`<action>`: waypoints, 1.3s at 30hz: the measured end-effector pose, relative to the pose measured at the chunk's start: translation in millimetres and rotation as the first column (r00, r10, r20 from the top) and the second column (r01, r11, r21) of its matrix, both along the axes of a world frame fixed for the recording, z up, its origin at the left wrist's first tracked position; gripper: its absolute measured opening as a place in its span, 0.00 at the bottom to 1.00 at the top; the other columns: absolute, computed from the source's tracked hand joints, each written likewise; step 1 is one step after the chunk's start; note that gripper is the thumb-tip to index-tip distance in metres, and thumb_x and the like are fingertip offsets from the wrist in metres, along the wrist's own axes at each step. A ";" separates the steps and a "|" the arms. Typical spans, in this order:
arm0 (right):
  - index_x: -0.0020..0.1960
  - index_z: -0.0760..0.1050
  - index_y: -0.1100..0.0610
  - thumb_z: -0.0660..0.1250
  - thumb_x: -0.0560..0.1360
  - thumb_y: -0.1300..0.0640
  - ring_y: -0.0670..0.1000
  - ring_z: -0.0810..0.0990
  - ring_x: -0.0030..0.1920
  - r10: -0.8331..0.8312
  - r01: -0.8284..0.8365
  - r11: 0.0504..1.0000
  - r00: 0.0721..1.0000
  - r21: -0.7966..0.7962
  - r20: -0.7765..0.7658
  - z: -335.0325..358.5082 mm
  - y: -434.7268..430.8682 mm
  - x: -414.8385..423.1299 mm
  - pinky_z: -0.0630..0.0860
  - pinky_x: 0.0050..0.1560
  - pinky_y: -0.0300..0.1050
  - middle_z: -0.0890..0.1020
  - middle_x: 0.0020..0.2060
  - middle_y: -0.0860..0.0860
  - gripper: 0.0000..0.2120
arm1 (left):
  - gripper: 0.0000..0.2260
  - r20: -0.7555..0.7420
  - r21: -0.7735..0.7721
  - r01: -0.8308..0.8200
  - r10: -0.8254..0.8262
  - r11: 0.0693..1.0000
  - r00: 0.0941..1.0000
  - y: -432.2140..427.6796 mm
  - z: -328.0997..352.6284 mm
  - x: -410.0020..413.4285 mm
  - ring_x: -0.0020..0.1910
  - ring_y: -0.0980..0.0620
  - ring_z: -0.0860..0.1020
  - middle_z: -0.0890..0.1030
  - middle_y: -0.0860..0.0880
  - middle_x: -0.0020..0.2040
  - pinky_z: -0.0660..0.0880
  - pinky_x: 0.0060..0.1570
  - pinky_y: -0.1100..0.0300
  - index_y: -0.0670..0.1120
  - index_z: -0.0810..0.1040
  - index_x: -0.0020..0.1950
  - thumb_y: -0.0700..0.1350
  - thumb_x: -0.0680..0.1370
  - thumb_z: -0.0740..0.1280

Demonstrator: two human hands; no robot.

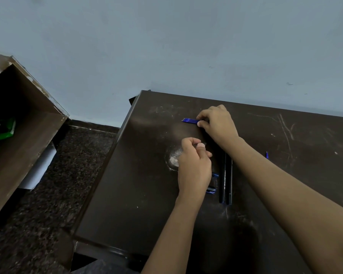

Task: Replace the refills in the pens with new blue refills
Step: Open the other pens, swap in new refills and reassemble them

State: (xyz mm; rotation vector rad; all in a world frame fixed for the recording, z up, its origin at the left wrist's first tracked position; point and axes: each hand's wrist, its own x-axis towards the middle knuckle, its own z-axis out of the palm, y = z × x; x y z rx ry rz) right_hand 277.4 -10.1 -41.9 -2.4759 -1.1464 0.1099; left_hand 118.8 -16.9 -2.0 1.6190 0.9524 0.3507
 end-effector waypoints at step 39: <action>0.58 0.67 0.65 0.68 0.74 0.56 0.66 0.77 0.52 -0.704 0.702 0.707 0.685 -0.089 -0.187 25.8 -135.9 -57.2 0.73 0.45 0.55 0.74 0.55 0.63 0.19 | 0.06 -0.022 0.172 0.062 -0.059 0.983 0.998 -4.3 -15.9 4.4 0.32 0.59 0.76 0.80 0.54 0.37 0.70 0.28 0.72 0.52 0.75 0.50 0.49 0.81 0.59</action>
